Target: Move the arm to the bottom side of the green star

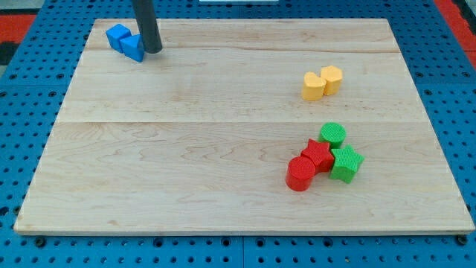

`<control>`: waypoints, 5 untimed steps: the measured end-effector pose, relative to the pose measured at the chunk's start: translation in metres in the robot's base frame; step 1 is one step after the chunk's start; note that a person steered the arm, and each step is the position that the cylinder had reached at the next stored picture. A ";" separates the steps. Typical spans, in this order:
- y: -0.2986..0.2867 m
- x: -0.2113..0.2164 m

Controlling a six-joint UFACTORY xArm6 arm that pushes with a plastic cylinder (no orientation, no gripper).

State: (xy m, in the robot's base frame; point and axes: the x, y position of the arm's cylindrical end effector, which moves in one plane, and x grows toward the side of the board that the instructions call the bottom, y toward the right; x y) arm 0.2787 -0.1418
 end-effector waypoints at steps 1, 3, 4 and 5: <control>0.064 0.011; 0.090 0.009; 0.090 0.007; 0.090 0.006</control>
State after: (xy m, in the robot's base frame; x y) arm 0.2851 -0.0519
